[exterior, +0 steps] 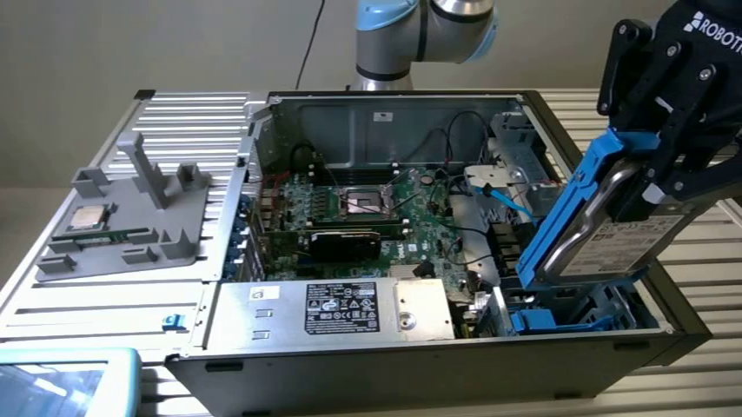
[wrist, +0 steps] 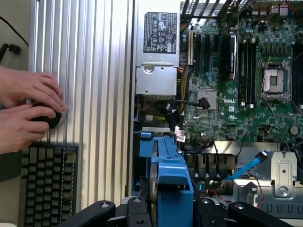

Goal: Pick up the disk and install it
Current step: 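Insert the disk into the insertion slot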

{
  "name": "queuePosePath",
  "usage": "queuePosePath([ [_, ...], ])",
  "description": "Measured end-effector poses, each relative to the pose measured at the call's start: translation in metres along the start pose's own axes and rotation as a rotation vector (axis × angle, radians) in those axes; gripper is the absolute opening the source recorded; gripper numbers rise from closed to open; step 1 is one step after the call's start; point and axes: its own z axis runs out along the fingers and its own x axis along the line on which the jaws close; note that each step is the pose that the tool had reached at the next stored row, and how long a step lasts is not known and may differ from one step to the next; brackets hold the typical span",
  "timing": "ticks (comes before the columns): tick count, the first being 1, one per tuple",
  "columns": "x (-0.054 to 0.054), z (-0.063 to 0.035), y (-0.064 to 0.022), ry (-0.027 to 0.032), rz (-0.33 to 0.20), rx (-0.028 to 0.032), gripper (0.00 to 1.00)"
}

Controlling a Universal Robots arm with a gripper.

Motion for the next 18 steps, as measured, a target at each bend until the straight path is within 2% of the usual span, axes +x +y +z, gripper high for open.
queuePosePath([
  [6,-0.003,0.0055,0.0005,0.007,0.003,0.0037,0.37],
  [18,-0.004,0.017,0.0014,0.0069,0.013,0.004,0.37],
])
